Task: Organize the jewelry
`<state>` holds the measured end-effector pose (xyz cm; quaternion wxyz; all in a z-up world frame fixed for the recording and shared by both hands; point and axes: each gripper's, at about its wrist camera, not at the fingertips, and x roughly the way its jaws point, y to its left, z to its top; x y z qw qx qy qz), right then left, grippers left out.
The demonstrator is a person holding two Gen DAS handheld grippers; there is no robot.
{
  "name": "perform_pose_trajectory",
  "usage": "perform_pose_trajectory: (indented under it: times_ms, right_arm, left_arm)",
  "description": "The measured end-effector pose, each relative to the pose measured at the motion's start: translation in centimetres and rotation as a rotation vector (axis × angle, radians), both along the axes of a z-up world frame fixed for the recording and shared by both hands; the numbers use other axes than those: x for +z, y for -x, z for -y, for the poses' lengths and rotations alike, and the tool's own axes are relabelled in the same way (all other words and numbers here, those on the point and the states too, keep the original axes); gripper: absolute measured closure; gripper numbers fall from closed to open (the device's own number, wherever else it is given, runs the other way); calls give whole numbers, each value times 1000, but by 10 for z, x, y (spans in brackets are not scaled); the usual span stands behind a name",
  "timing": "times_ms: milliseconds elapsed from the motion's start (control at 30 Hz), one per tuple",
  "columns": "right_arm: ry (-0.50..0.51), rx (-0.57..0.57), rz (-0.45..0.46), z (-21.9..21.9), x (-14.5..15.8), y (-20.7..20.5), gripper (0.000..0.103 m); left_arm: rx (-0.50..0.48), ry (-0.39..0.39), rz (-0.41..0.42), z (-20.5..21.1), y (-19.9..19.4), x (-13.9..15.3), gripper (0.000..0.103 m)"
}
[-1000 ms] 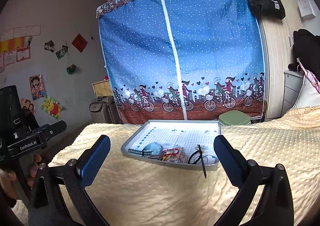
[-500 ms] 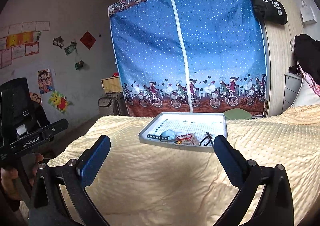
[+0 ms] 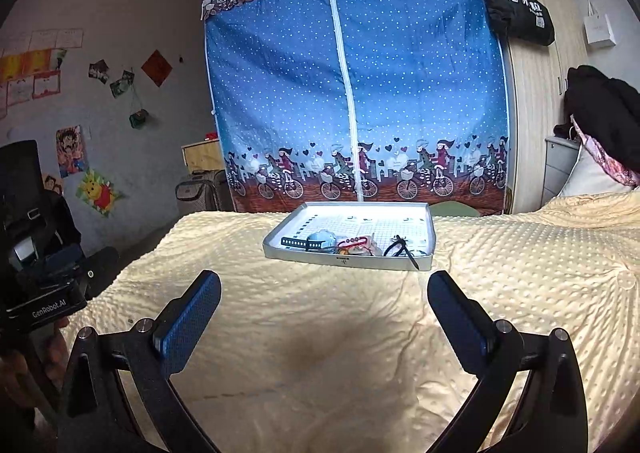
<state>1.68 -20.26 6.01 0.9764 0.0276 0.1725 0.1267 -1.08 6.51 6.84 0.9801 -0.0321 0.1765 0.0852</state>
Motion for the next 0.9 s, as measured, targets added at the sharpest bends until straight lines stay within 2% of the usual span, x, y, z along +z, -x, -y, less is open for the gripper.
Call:
perform_pose_trajectory:
  times_ms: [333, 900]
  right_arm:
    - [40, 31, 10, -23, -1, 6, 2]
    - [29, -24, -31, -17, -10, -12, 2]
  left_arm:
    - [-19, -10, -3, -6, 9, -6, 0]
    - [-27, -2, -24, -6, 4, -21, 0]
